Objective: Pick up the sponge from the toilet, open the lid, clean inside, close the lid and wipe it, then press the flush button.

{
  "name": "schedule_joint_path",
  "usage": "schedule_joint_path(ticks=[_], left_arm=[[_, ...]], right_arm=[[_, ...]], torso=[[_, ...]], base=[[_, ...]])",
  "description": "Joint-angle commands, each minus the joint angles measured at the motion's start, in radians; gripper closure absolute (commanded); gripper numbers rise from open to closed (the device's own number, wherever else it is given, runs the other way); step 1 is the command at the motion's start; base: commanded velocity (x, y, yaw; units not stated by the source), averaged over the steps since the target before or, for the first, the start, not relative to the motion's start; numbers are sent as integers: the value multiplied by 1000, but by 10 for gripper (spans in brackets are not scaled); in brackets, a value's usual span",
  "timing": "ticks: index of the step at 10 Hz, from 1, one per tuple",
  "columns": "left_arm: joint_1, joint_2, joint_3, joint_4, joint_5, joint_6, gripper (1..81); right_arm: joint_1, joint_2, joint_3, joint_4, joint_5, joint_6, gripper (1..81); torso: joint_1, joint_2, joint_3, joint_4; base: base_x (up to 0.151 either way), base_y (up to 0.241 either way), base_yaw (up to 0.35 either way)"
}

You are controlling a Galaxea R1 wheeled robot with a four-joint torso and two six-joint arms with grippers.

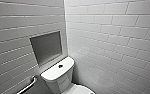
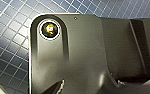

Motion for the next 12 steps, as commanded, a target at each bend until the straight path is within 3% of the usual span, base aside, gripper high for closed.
schedule_joint_path(ticks=[1, 4, 6, 7, 12], left_arm=[[-26, -9, 4, 9, 59, 3, 10], [-26, -5, 4, 9, 59, 3, 10], [-26, -6, 4, 2, 61, 2, 10], [-26, -6, 4, 0, 61, 2, 10], [-25, -8, 4, -4, 65, 0, 10]], right_arm=[[84, -51, 22, 3, -37, 3, 10], [109, -73, 42, 5, -37, 5, 10], [129, -85, 54, 5, -38, 19, 10], [146, -91, 62, 2, -40, 28, 10], [259, -71, 90, 5, -119, 33, 10]], torso=[[61, -95, -90, 0], [132, -207, -196, 0], [174, -274, -165, 0], [125, -196, -178, 0], [158, -249, -191, 0]], base=[[0, 0, 0], [0, 0, 0], [0, 0, 0], [0, 0, 0], [0, 0, 0]])
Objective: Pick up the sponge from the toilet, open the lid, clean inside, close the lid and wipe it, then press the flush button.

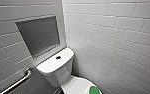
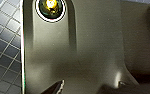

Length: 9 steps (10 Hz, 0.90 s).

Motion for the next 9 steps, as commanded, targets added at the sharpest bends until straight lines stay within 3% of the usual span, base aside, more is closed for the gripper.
schedule_joint_path(ticks=[1, 4, 6, 9], left_arm=[[-13, -9, 4, -2, 66, 1, 10], [-13, -7, 4, -1, 66, 1, 10], [-13, -3, 4, -2, 67, -2, 10], [-13, -1, 4, -2, 68, -7, 10]], right_arm=[[135, -19, 22, 5, -79, 1, 10], [172, 51, -10, 5, -84, 3, 10], [197, 137, -79, 23, -145, 14, 10], [247, 165, -102, 23, -147, 95, 10]], torso=[[0, 0, 0, 0], [0, 0, 0, 0], [0, 0, 0, 0], [0, 0, 0, 0]], base=[[0, 0, 0], [0, 0, 0], [0, 0, 0], [0, 0, 0]])
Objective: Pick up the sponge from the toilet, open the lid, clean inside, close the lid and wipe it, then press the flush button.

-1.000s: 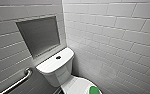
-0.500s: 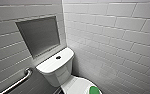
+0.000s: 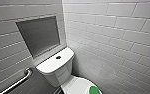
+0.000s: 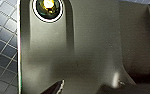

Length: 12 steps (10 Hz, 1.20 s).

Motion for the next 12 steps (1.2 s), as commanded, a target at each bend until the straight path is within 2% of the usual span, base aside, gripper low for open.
schedule_joint_path(ticks=[1, 5, 12], left_arm=[[-13, -3, 4, 3, 66, -4, 10], [-13, -3, -1, 0, 61, -6, 10], [-13, 1, -15, -1, 58, -6, 10]], right_arm=[[146, -44, 2, 19, -29, 78, 10], [157, 8, -50, 19, -31, 165, 10], [157, 158, -174, 0, -81, 172, 10]], torso=[[0, 0, 0, 0], [0, 0, 0, 0], [0, 0, -1, 0]], base=[[0, 0, 0], [0, 0, 0], [0, 0, 0]])
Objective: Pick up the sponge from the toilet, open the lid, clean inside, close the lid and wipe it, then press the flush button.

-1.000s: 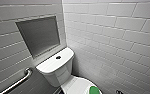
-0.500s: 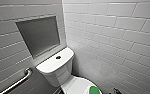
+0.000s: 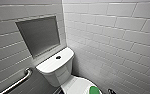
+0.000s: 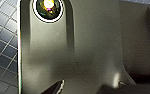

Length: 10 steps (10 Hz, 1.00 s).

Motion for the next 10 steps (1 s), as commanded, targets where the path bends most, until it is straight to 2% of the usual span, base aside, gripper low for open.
schedule_joint_path(ticks=[1, 10], left_arm=[[-13, -9, 0, -1, 63, -5, 10], [-13, -6, -9, -1, 63, -7, 10]], right_arm=[[111, 8, -10, -2, -35, 1, 10], [97, 129, -148, -2, -86, -6, 10]], torso=[[0, 0, 0, 0], [0, 0, -1, 0]], base=[[0, 0, 0], [0, 0, 0]])
